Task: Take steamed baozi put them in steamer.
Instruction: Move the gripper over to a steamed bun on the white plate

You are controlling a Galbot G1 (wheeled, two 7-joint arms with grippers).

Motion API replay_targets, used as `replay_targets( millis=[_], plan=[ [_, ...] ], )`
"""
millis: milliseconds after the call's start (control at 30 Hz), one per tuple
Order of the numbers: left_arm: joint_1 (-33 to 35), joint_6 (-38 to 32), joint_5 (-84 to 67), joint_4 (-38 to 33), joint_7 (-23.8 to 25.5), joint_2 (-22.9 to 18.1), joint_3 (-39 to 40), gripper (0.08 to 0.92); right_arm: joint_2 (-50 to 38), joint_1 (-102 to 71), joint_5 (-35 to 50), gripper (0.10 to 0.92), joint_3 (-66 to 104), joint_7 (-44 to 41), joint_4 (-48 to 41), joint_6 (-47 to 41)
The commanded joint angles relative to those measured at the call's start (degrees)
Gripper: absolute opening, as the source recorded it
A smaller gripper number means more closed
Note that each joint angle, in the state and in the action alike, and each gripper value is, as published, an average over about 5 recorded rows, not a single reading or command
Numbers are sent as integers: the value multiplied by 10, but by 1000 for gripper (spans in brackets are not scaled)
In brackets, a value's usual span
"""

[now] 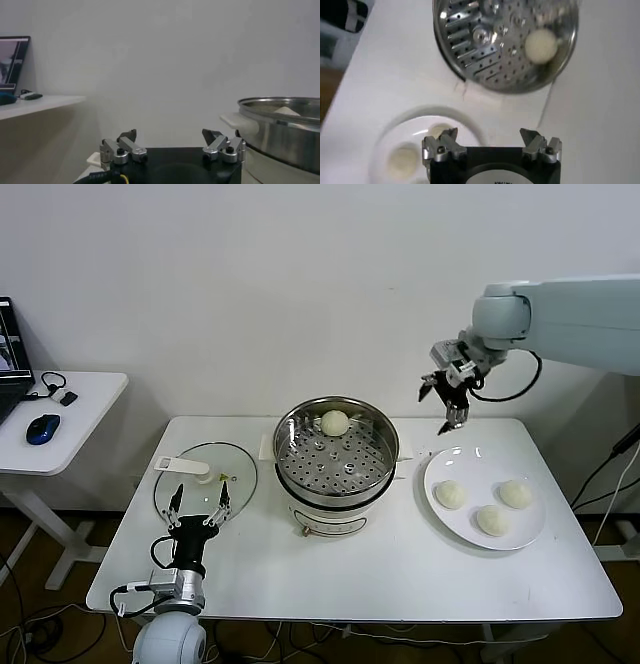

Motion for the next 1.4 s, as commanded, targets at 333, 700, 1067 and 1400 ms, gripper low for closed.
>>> replay_targets(
  millis=[333, 700, 1067, 1400],
  plan=[
    [-7, -1, -9, 10, 1, 7, -6, 823, -71, -132, -22, 823, 36, -24, -41, -94],
    [-12, -3, -15, 27, 1, 9, -10, 823, -57, -236, -72, 823, 110, -25, -123, -82],
    [-16, -4, -17, 41, 1, 16, -13, 823, -48, -325, -112, 823, 159, -24, -191, -69],
    [-16, -4, -14, 45, 1, 16, -15, 823, -31, -378, -133, 823, 204, -21, -243, -51]
  ],
)
